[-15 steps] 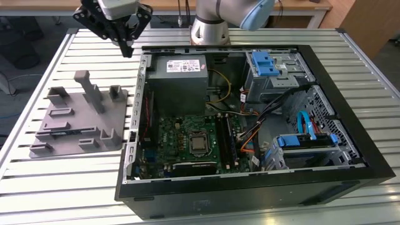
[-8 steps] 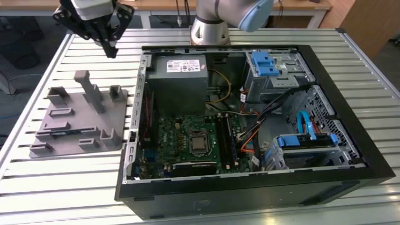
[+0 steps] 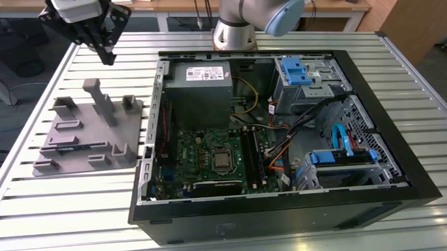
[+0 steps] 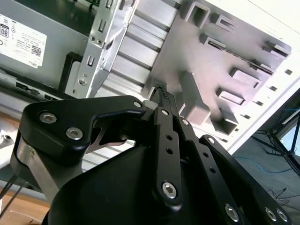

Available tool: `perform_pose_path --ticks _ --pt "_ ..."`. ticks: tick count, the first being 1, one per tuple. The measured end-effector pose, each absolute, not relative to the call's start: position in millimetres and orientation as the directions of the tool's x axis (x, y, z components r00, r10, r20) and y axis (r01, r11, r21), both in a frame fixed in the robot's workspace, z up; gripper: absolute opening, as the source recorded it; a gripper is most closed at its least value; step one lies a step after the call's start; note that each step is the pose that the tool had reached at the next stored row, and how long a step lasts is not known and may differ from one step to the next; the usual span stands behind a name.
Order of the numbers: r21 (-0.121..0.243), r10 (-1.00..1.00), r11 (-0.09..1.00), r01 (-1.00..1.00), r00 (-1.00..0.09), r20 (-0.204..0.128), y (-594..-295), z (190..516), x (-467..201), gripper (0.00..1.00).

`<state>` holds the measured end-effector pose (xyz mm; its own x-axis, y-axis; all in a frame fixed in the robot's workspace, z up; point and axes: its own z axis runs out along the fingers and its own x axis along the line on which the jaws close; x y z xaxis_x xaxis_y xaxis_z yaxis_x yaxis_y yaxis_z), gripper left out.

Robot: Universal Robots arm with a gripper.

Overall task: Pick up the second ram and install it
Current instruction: 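Reach for the second ram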

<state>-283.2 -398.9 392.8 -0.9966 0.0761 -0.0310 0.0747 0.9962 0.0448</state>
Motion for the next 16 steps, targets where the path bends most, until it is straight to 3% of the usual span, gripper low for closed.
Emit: perform_pose_path --ticks 16 --pt "0.045 0.076 0.996 0.075 -0.997 -0.031 -398.9 392.0 -336.6 0.10"
